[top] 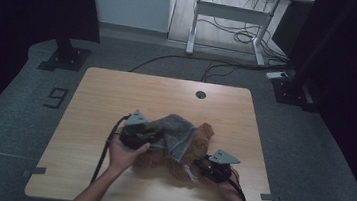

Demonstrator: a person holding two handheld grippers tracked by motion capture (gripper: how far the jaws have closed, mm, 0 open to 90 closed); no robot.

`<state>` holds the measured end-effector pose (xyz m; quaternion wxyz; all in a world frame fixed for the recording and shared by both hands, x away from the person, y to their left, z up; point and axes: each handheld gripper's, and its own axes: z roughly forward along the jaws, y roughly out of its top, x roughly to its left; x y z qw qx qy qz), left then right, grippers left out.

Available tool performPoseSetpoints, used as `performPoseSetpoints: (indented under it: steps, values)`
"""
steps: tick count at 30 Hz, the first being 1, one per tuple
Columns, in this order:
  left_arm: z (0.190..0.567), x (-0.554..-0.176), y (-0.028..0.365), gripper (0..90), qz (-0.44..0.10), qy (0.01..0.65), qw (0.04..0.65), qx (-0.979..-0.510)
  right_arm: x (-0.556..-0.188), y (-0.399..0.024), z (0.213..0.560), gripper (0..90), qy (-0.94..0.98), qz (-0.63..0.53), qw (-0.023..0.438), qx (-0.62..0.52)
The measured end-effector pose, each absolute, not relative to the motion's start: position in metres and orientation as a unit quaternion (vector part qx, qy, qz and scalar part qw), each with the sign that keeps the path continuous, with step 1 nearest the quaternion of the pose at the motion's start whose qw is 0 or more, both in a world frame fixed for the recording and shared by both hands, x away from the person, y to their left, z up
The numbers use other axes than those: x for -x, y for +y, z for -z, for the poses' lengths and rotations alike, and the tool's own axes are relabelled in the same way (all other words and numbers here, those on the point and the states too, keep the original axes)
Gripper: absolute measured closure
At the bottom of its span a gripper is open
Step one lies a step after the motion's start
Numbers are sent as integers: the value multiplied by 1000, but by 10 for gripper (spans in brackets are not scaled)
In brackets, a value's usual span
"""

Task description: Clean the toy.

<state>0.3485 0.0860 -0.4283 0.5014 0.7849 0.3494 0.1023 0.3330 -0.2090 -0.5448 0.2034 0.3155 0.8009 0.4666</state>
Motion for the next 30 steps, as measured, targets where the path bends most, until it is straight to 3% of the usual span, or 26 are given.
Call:
performPoseSetpoints:
  steps: [4,9,16,30]
  values:
    - [435,-349,43,825,-111,325,468,-814,-333,-209,545,602,801,-467,202,-315]
    - [459,-348,24,818,-141,321,435,-829,-332,-209,545,604,800,-465,202,-320]
    - [458,-349,58,828,-150,354,447,-808,-331,-209,546,615,800,-463,205,-321]
    - [466,-332,160,831,-168,415,476,-757,-330,-209,547,621,798,-465,202,-326]
